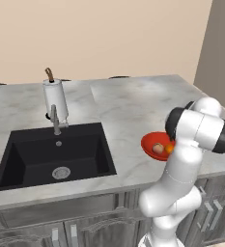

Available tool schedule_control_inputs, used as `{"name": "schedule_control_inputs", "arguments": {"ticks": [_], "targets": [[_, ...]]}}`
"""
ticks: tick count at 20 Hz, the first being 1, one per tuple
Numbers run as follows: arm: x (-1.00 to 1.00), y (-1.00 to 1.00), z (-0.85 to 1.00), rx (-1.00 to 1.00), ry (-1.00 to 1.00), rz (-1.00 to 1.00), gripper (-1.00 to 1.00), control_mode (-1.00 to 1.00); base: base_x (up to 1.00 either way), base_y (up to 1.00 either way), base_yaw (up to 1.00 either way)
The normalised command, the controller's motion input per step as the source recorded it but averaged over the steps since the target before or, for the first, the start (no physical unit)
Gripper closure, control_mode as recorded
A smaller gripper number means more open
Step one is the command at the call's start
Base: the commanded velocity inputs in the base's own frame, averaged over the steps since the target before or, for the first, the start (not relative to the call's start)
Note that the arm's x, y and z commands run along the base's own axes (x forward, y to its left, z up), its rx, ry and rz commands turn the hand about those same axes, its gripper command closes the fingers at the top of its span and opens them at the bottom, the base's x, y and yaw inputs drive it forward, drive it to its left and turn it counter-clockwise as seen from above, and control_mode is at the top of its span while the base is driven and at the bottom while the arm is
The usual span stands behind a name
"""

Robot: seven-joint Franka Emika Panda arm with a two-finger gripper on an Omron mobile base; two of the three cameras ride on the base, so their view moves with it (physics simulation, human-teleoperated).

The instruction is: Dump the tangerine and peach from the bowl so the bowl can be washed. Place the bowl in the sink after clearing the leftovers.

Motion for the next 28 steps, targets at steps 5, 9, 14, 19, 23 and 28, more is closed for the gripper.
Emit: {"name": "schedule_control_inputs", "arguments": {"ticks": [5,9,14,19,23,28], "targets": [[0.07,0.0,-0.24,0.0,0.0,0.0,-1.0,-1.0,0.0,0.0,0.0],[0.0,0.02,-0.28,0.0,0.0,0.0,-1.0,-1.0,0.0,0.0,0.0],[0.04,0.09,-0.15,0.0,0.0,0.0,1.0,-1.0,0.0,0.0,0.0],[0.0,0.0,0.0,0.0,0.0,0.0,1.0,-1.0,0.0,0.0,0.0],[-0.06,0.0,0.07,0.0,-0.08,0.0,1.0,-1.0,0.0,0.0,0.0],[-0.15,0.13,0.44,0.0,-0.27,0.0,1.0,-1.0,0.0,0.0,0.0]]}}
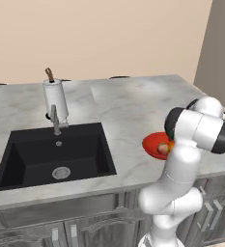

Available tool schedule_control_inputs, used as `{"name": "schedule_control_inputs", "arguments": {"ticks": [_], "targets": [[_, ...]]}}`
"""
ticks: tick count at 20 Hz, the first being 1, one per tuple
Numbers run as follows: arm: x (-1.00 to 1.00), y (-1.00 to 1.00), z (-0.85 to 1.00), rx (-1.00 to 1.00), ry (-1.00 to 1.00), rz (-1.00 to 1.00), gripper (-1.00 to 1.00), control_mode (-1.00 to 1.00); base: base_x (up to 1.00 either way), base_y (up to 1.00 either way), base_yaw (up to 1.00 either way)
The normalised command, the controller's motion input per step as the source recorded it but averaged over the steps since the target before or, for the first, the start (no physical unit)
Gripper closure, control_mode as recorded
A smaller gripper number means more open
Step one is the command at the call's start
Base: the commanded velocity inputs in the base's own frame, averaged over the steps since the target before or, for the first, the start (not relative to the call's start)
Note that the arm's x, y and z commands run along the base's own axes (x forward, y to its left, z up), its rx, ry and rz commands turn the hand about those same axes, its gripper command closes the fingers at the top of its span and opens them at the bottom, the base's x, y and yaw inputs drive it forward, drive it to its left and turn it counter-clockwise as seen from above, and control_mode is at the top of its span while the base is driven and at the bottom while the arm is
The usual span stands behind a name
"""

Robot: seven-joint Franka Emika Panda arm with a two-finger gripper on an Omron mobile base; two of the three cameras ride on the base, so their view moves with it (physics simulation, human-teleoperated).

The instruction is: Dump the tangerine and peach from the bowl so the bowl can be washed. Place the bowl in the sink after clearing the leftovers.

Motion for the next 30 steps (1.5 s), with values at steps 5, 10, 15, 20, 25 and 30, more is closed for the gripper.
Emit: {"name": "schedule_control_inputs", "arguments": {"ticks": [5,10,15,20,25,30], "targets": [[-0.17,0.32,0.71,-0.02,-0.3,0.0,1.0,-1.0,0.0,0.0,0.0],[-0.35,0.38,0.82,0.0,-0.27,0.0,1.0,-1.0,0.0,0.0,0.0],[-0.65,0.58,0.82,0.0,-0.12,0.0,1.0,-1.0,0.0,0.0,0.0],[-0.57,0.9,0.63,0.0,0.01,0.0,1.0,-1.0,0.0,0.0,0.0],[-0.19,0.54,0.21,0.06,0.1,0.07,1.0,-1.0,0.0,0.0,0.0],[-0.12,0.01,-0.01,0.32,0.0,0.08,1.0,-1.0,0.0,0.0,0.0]]}}
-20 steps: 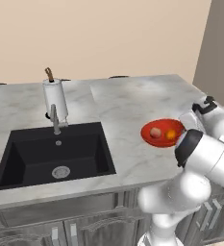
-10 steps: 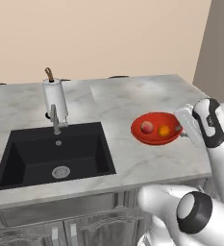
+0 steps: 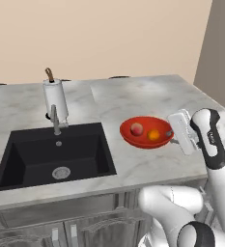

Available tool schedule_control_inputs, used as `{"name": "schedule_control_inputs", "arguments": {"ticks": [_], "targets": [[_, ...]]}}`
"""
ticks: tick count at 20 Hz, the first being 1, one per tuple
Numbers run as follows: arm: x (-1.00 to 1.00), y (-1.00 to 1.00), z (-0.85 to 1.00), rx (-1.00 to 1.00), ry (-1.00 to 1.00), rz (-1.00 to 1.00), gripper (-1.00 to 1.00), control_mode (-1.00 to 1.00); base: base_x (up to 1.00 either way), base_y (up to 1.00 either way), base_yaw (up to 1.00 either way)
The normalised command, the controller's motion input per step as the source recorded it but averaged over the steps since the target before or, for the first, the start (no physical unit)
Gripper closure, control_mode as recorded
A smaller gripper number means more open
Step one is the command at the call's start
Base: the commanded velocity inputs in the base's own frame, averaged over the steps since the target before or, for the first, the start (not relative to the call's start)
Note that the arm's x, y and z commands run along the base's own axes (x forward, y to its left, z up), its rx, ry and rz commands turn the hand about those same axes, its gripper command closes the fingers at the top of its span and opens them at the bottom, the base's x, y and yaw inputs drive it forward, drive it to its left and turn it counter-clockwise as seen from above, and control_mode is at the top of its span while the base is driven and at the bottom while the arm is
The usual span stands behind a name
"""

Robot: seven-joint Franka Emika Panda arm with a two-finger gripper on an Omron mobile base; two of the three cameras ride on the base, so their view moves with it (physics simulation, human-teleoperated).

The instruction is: Dump the tangerine and peach from the bowl so the bowl can be washed. Place the bowl in the sink after clearing the leftovers.

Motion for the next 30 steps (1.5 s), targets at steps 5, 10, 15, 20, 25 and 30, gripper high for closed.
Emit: {"name": "schedule_control_inputs", "arguments": {"ticks": [5,10,15,20,25,30], "targets": [[-0.02,0.0,0.0,0.1,0.0,0.01,1.0,-1.0,0.0,0.0,0.0],[-0.03,0.0,0.0,0.0,0.0,0.0,1.0,-1.0,0.0,0.0,0.0],[0.0,0.0,0.0,0.0,0.0,0.0,1.0,1.0,-0.11,0.42,0.0],[0.0,0.0,0.0,0.0,0.0,0.0,1.0,1.0,0.0,0.62,0.0],[0.0,0.0,0.0,0.0,0.0,0.0,1.0,1.0,0.01,0.41,0.0],[0.0,0.0,0.0,0.0,0.0,0.0,1.0,1.0,0.3,0.15,0.0]]}}
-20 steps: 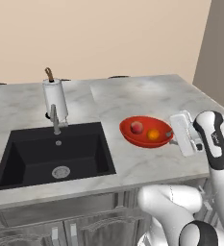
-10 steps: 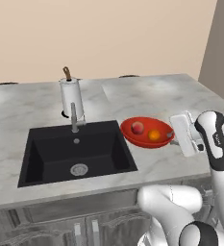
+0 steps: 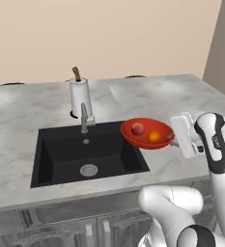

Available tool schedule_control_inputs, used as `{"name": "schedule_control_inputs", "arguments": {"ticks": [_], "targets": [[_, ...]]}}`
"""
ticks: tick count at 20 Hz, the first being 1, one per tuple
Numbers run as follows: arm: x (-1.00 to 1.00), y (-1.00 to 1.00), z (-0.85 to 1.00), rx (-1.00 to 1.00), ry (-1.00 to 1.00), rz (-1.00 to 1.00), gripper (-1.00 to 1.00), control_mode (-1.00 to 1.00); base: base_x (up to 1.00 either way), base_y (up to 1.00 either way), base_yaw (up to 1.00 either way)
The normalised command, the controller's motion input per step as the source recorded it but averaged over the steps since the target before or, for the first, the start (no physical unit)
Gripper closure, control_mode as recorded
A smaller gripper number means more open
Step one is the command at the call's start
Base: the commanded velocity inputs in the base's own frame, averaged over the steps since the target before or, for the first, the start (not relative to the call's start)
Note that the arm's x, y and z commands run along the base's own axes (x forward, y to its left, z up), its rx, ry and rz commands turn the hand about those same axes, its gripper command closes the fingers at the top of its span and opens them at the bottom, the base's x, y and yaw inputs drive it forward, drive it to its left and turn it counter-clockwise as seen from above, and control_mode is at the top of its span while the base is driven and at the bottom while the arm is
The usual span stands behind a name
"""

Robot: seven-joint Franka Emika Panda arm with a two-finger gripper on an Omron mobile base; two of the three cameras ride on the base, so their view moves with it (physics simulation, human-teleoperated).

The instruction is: Dump the tangerine and peach from the bowl so the bowl can be washed. Place the bowl in the sink after clearing the leftovers.

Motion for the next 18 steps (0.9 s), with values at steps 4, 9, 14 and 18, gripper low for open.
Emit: {"name": "schedule_control_inputs", "arguments": {"ticks": [4,9,14,18], "targets": [[0.0,0.0,0.0,0.0,0.0,0.0,1.0,1.0,0.44,0.09,0.0],[0.0,0.0,0.0,0.0,0.0,0.0,1.0,1.0,0.36,0.12,0.0],[0.15,0.03,-0.04,-0.07,0.0,0.0,1.0,-1.0,0.11,0.04,0.0],[0.34,0.14,-0.3,-0.19,0.05,0.0,1.0,-1.0,0.0,0.0,0.0]]}}
